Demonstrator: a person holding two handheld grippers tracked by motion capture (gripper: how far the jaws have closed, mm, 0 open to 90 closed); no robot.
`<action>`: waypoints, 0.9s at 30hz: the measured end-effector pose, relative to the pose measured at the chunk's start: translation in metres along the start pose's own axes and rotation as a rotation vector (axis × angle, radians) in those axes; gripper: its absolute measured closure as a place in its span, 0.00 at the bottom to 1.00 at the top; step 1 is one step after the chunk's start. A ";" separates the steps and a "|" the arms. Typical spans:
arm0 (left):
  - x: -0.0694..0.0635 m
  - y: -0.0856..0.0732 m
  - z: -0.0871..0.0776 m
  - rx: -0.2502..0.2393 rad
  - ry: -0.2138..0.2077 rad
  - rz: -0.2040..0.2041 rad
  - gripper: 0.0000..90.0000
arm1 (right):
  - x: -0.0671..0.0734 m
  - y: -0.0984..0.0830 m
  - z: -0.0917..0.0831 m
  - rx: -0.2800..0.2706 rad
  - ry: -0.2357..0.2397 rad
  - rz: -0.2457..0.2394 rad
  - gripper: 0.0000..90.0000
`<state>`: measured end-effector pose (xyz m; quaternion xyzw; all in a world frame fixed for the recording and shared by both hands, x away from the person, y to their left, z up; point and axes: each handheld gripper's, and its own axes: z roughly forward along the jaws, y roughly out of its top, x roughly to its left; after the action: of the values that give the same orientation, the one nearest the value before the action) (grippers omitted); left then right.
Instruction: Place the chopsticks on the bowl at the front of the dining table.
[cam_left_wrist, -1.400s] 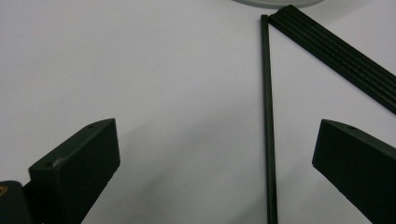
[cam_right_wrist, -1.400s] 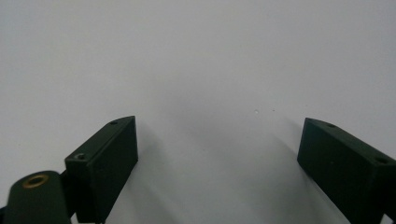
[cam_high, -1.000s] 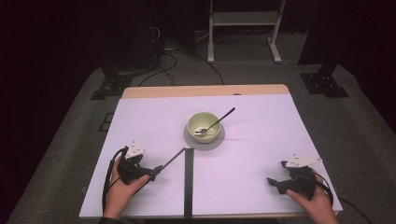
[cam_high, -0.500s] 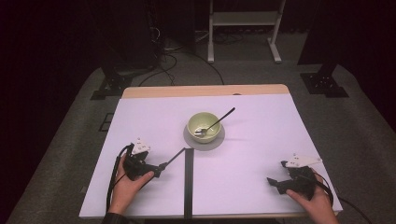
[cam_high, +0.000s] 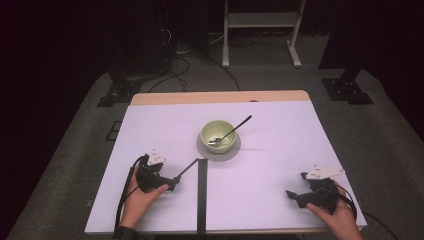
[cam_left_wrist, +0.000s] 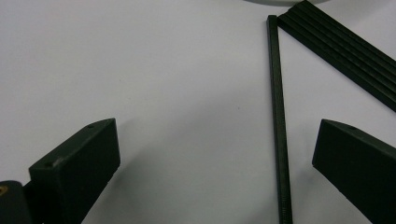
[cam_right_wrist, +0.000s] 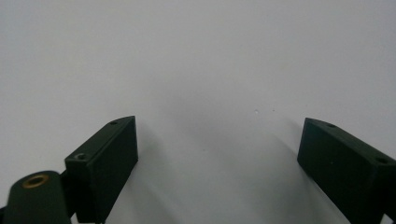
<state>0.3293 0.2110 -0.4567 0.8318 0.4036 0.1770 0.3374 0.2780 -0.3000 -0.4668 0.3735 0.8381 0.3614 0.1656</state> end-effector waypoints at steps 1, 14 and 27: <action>0.000 0.000 0.001 0.000 0.001 -0.002 0.00 | 0.000 0.000 0.000 0.000 0.000 0.000 0.12; -0.002 -0.001 0.002 0.021 0.000 0.003 0.04 | 0.000 0.000 0.000 0.000 0.000 -0.001 0.12; -0.007 0.000 -0.004 0.003 -0.034 0.040 0.27 | 0.000 0.000 0.000 0.001 0.000 0.001 0.12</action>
<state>0.3228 0.2076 -0.4544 0.8431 0.3815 0.1688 0.3394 0.2780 -0.2999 -0.4668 0.3739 0.8381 0.3612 0.1654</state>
